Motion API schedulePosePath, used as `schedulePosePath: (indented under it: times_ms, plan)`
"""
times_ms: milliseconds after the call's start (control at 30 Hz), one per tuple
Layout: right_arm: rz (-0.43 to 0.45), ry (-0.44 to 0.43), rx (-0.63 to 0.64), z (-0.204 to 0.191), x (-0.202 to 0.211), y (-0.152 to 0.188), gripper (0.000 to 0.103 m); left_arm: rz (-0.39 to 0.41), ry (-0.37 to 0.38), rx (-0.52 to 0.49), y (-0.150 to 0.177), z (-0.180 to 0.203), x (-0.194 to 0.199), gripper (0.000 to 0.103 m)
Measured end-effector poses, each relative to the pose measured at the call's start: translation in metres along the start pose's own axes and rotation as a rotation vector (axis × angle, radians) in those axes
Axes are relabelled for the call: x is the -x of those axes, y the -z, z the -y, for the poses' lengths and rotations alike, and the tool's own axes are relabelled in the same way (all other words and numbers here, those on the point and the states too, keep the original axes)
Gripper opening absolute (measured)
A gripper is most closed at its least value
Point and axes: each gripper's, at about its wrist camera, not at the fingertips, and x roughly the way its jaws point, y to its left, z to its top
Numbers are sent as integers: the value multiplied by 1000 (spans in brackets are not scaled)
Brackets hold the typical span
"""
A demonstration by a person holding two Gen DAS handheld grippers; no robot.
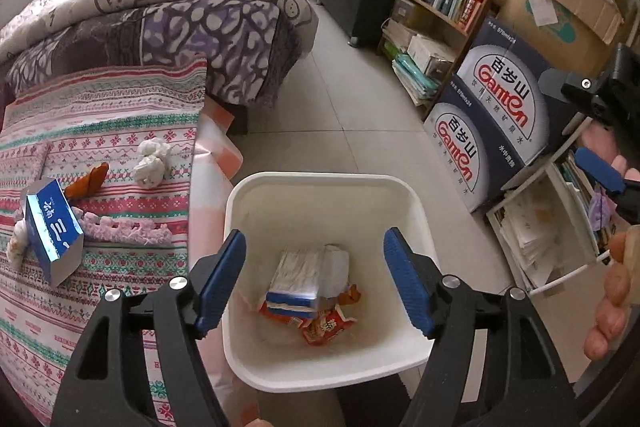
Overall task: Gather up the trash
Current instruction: 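Open both tools to drop the wrapper and carton into the bin, then grasp the blue toothpaste box with left tool while right tool reaches the pink strip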
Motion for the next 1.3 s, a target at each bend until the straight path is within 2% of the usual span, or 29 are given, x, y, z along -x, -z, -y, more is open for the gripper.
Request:
schedulePosePath:
  times_ms: [100,233,333,367,433,500,567,700,867,1100,1133,1300]
  plan:
    - [3,4,-1,-2,0,0,96,-7,-12,26,-1,-8,2,84]
    - [-25,-19,9,-11,-3,2,96,-2,-65,72,-5,-26,6,90]
    - [-75,-48,24,-24,-10,6,96,9,-161,127,-9,-51,10,92]
    - [-87,-50,38,-30,-12,8,96,8,-221,153,-11,-63,12,92]
    - [-104,-54,65,-41,-14,12,96,4,-333,223,-14,-94,13,92]
    - [-118,-63,91,-51,-15,16,96,-12,-394,312,-13,-126,13,92]
    - [-131,-68,121,-62,-17,20,96,-46,-443,439,-8,-166,12,92]
    - [-158,-74,154,-76,-23,27,96,-79,-487,619,6,-226,12,92]
    - [-169,-76,193,-91,-27,32,96,-102,-457,749,21,-268,5,92]
    - [-164,-70,322,-125,-38,47,96,-72,-375,774,22,-280,-11,91]
    - [-163,-74,344,-131,-40,49,96,-63,-356,775,21,-280,-13,89]
    - [-153,-111,476,-161,-49,62,96,-82,-309,761,20,-282,-19,62]
